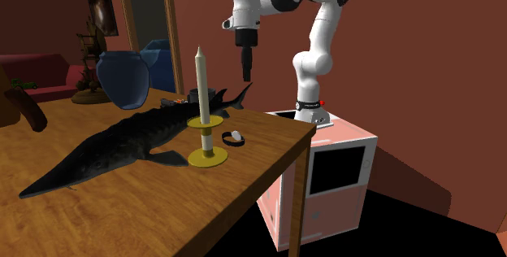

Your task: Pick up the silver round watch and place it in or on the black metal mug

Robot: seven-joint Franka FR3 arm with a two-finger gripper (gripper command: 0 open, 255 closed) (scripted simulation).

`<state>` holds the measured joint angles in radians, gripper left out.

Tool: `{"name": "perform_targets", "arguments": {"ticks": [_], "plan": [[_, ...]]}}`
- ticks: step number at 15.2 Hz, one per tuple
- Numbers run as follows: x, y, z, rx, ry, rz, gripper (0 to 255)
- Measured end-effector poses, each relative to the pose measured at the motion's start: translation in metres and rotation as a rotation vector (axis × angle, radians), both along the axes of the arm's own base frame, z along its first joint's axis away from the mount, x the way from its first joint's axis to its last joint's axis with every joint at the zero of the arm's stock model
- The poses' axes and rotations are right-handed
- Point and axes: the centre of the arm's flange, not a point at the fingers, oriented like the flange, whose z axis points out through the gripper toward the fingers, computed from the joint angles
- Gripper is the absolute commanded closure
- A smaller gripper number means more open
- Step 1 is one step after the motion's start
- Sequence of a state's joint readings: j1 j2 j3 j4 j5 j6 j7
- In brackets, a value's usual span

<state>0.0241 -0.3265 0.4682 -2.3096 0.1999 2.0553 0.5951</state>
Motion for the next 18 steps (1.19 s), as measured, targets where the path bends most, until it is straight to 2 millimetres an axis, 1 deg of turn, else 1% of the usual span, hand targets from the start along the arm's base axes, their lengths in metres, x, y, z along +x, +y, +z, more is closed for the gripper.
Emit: {"name": "perform_targets", "arguments": {"ticks": [2,4,5,7,10,11,13,14,18], "plan": [[0.014,0.019,-0.012,-0.001,0.002,-0.029,0],[0.022,0.040,-0.025,-0.002,0.004,-0.057,0],[0.030,0.053,-0.031,-0.001,0.004,-0.070,0],[0.045,0.073,-0.043,0.000,0.006,-0.099,0],[0.062,0.101,-0.061,-0.001,0.010,-0.142,0],[0.072,0.111,-0.062,-0.001,0.011,-0.157,0],[0.086,0.128,-0.076,-0.001,0.013,-0.185,0],[0.090,0.132,-0.081,-0.002,0.012,-0.193,0],[0.093,0.137,-0.102,-0.001,0.010,-0.200,0]]}}
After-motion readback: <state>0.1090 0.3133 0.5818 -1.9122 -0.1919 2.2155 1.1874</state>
